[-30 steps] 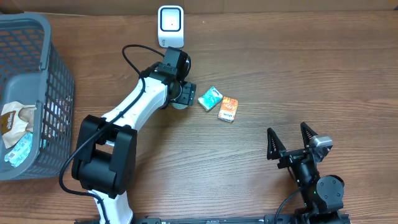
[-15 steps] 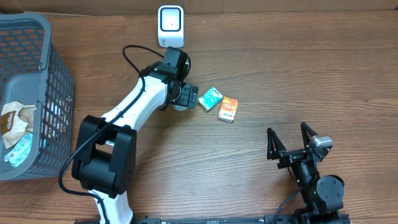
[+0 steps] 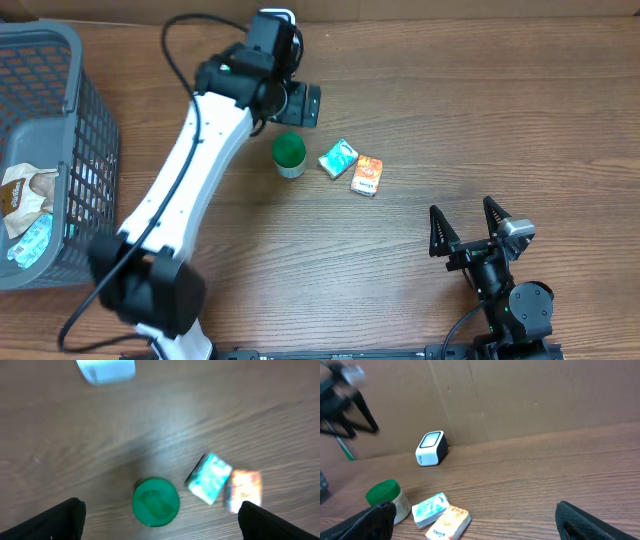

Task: Scan the item barcode
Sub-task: 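Move the green-lidded jar past the scanner and set it down left of the packets, then reach the left gripper into the basket and grasp the Pantree bag, then grasp the Pantree bag in the basket with the left gripper, then carry the Pantree bag toward the scanner and lower it onto the table, then reach the left gripper into the basket and grasp the mint-green packet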

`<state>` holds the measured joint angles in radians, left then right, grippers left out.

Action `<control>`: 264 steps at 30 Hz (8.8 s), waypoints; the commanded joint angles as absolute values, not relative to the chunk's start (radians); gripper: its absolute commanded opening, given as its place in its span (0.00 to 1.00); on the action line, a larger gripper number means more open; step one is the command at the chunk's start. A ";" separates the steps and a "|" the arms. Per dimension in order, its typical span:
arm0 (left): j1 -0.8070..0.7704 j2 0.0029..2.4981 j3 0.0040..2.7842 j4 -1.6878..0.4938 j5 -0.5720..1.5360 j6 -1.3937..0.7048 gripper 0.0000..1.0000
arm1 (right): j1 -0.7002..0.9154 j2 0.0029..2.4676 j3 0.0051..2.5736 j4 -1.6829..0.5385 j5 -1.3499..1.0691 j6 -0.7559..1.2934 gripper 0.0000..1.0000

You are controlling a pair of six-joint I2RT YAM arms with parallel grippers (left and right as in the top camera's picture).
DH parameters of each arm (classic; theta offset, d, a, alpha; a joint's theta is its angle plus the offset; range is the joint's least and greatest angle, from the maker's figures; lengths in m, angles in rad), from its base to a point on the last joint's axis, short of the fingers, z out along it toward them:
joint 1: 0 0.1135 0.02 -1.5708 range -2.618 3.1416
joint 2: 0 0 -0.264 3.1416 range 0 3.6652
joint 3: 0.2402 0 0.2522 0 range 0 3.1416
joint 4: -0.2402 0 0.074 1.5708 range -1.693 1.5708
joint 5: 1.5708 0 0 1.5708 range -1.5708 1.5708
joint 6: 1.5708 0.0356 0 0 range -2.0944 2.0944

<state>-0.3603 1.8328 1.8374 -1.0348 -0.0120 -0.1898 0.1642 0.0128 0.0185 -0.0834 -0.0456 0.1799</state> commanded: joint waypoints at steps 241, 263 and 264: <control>-0.072 1.732 1.535 -1.004 0.146 0.097 1.00 | 0.162 0.003 0.008 -0.080 -0.047 0.178 1.00; 0.018 1.433 1.889 -1.137 -0.002 -0.346 0.72 | 0.162 0.003 0.008 -0.080 -0.047 0.178 1.00; 0.046 1.428 1.906 -1.137 -0.021 -0.367 0.72 | 0.162 0.003 0.008 -0.080 -0.047 0.178 1.00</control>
<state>-0.0158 1.4494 1.8355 -1.1412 0.0933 -0.2386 0.1642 0.0128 0.0185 -0.0830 -0.0456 0.1795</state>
